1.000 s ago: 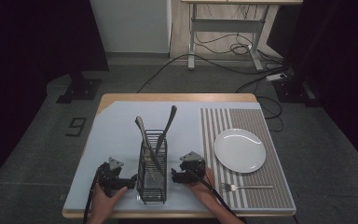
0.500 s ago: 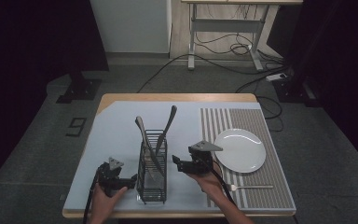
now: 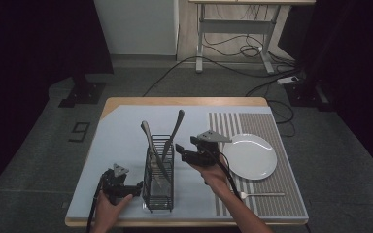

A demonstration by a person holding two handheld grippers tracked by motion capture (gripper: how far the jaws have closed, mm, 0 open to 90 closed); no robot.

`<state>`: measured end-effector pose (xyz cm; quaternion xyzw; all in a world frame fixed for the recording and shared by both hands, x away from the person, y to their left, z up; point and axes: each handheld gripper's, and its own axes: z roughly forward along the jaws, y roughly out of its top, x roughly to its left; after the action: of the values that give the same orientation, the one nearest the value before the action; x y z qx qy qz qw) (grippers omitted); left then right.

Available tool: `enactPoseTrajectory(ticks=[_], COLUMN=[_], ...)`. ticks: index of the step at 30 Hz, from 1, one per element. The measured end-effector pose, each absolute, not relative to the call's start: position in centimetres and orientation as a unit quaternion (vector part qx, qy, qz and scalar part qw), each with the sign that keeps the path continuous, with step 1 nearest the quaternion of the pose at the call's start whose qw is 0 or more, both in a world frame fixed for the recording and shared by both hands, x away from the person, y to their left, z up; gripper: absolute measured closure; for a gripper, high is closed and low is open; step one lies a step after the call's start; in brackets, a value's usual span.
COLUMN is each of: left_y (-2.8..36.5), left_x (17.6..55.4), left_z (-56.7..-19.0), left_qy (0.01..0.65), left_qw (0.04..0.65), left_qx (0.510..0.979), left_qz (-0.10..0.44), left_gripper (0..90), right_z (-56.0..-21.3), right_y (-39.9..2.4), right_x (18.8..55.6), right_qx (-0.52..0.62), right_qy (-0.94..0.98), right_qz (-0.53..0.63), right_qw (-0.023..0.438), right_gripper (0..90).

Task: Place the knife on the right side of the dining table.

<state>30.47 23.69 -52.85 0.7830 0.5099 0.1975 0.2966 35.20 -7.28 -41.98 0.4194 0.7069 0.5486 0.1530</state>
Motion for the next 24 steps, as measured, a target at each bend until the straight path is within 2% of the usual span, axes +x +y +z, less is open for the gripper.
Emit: enactPoseTrajectory(ticks=[5, 17, 23, 24], left_y=[23.7, 23.7, 23.7, 23.7], left_x=[30.5, 30.5, 30.5, 30.5], left_z=[-52.9, -52.9, -52.9, -52.9], left_qy=[0.510, 0.510, 0.510, 0.510], left_qw=[0.297, 0.297, 0.297, 0.297], left_qx=[0.783, 0.783, 0.783, 0.783], left_qz=[0.198, 0.198, 0.198, 0.198], left_gripper=[0.1, 0.1, 0.0, 0.0], right_z=[-40.9, -41.5, -41.0, -41.0], right_y=[-7.1, -5.7, -5.3, -5.3], right_x=[36.2, 39.3, 40.8, 40.8], right_qx=[0.410, 0.397, 0.389, 0.389], right_qy=[0.703, 0.706, 0.706, 0.706], right_qz=[0.561, 0.569, 0.578, 0.578], right_qw=[0.152, 0.143, 0.127, 0.127], right_gripper=[38.3, 49.4, 68.3, 68.3])
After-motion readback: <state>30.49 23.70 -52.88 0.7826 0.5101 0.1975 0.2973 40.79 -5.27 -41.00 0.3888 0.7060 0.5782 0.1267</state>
